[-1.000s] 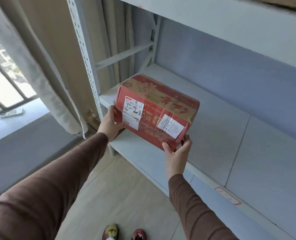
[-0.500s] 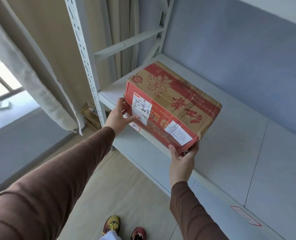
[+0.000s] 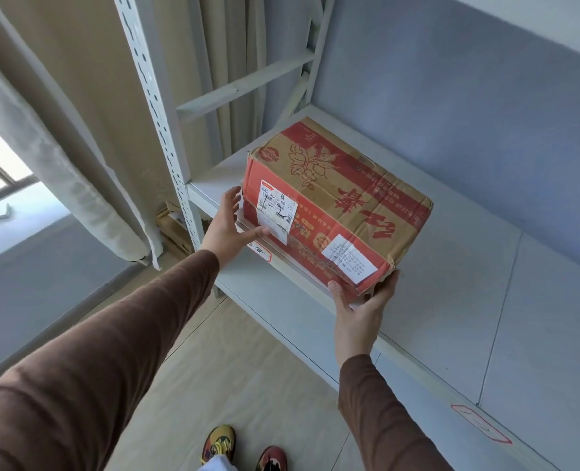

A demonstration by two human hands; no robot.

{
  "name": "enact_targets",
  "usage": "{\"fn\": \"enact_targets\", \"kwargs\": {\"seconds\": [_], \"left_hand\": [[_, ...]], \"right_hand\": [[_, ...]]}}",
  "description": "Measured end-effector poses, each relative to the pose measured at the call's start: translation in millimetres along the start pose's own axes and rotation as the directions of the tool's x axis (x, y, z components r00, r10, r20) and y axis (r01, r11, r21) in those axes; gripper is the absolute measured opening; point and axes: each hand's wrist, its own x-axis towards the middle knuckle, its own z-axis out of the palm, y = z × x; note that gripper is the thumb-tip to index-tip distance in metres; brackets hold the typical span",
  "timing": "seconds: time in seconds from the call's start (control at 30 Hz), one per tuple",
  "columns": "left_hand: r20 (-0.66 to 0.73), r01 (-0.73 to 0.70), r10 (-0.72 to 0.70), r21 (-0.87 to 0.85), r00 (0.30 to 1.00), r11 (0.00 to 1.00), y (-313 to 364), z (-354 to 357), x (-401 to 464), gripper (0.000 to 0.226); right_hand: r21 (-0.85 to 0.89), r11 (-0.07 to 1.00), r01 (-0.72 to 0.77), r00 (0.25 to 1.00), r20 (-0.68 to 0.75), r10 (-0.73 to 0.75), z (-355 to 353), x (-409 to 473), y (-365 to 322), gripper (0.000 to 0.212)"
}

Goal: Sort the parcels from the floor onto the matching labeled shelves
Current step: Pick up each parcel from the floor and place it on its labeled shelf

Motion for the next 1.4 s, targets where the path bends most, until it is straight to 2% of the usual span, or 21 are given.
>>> {"fn": "enact_targets", "kwargs": {"seconds": [0.2,0.5,0.7,0.83,0.93,1.07,1.4], "left_hand": [[0.002,-0.002,0.002,-0.004,1.000,1.000,4,18,4,0.089],[0.008,0.026,-0.026,-0.049,1.000,0.998,25,42,25,0.083],[-0.006,0.051,-0.051,-0.034,0.999,0.998,31,50,28,0.090],[-0.048,0.075,-0.077,-0.049,0.996,0.996,38,50,12,0.103],[-0.092,0.103,-0.103,-0.012,0.990,0.995,39,50,-6,0.111],[-0.104,0.080,-0.081,-0.015,0.991,0.997,37,51,-48,0.109],[0.040,-0.029,0.028,0.029,0.999,0.999,47,86,-203,0.097]], "right_hand": [[0.034,0.999,-0.019,1.000,0.020,0.018,4,8,3,0.106],[0.025,1.000,-0.016,1.000,0.013,0.015,1,50,7,0.100],[0.002,1.000,-0.028,0.998,0.049,0.027,-4,60,7,0.102],[-0.006,0.999,-0.050,0.993,0.109,0.050,-13,52,5,0.105],[-0.050,0.999,-0.017,0.992,0.120,0.023,-26,39,-1,0.104],[-0.059,0.998,0.009,0.991,0.131,-0.001,-46,15,-5,0.102],[-0.047,0.998,0.049,0.998,0.027,-0.048,-146,-89,-5,0.093]]}}
